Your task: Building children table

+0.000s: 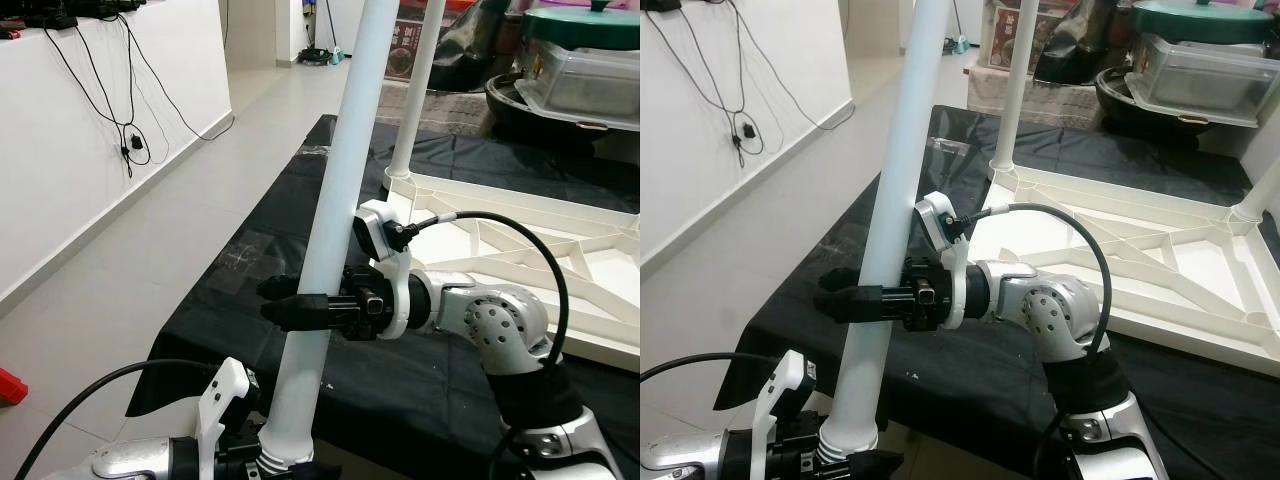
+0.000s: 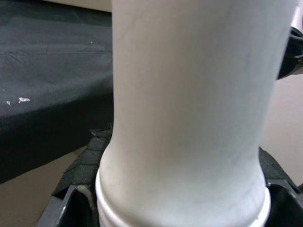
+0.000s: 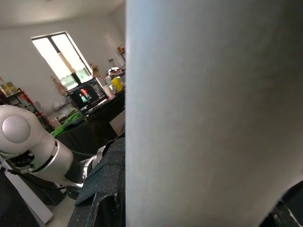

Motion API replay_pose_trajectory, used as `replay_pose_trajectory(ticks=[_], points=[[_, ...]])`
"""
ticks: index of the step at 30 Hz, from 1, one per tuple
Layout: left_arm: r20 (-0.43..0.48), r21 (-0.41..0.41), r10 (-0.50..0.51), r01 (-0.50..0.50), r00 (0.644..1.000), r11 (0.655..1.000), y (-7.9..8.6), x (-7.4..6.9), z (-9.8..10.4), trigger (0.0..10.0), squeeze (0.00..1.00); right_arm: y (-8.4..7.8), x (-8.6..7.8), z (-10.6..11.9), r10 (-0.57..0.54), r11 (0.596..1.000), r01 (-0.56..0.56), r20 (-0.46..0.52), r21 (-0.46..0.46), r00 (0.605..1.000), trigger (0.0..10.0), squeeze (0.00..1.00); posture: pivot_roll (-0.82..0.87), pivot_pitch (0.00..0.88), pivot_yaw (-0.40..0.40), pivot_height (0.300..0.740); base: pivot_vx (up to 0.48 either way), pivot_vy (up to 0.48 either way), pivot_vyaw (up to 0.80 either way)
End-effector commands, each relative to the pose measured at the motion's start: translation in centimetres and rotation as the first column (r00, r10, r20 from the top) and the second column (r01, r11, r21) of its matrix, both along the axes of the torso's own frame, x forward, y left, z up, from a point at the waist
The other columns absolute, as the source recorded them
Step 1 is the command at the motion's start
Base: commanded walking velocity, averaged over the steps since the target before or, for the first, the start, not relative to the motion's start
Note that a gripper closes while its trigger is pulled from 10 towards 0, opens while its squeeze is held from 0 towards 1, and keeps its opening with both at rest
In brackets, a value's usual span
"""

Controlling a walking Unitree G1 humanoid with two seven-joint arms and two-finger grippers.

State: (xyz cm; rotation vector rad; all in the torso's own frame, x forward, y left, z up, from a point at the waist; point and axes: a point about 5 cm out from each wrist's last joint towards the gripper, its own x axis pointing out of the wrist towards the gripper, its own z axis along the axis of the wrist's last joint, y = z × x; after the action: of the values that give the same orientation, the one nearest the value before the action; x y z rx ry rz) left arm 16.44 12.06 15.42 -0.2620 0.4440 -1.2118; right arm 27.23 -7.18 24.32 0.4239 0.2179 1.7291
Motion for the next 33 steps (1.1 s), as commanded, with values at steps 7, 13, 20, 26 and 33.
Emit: replay_pose_trajectory(ticks=[7,13,20,26,33], points=[[-0.019,0.036,0.081,-0.080,0.997,0.996,0.5,0.8,-0.5,10.0,1.00,0.2,-0.6,0.4,0.067,0.998,-0.067,0.015,0.009,0.998,0.0,0.00,0.11,0.081,-0.036,0.740,0.000,0.000,0.00],[-0.006,0.036,0.097,-0.097,0.995,0.995,0.6,1.1,-0.4,10.0,1.00,-0.6,0.3,0.9,0.012,1.000,-0.012,0.039,0.019,0.999,0.0,0.00,0.11,0.081,-0.037,0.740,0.000,0.000,0.00],[-0.023,0.087,0.140,-0.137,0.990,0.987,0.9,0.3,-1.4,10.0,0.00,-4.7,4.3,2.9,-0.293,0.956,0.286,0.111,0.072,0.950,0.0,0.00,0.12,0.077,-0.040,0.740,0.000,0.000,0.00],[-0.019,0.081,0.222,-0.220,0.975,0.972,0.9,0.1,-1.9,10.0,0.00,-9.1,8.3,4.6,-0.662,0.749,0.649,0.130,0.133,0.738,0.0,0.00,0.12,0.065,-0.039,0.740,0.000,0.000,0.00],[0.113,0.032,0.388,-0.394,0.915,0.919,-0.2,1.9,-0.7,10.0,0.00,-11.6,12.3,7.2,-0.954,0.014,0.968,0.293,0.251,-0.062,0.0,0.00,0.12,0.080,-0.037,0.740,0.000,0.000,0.00]])
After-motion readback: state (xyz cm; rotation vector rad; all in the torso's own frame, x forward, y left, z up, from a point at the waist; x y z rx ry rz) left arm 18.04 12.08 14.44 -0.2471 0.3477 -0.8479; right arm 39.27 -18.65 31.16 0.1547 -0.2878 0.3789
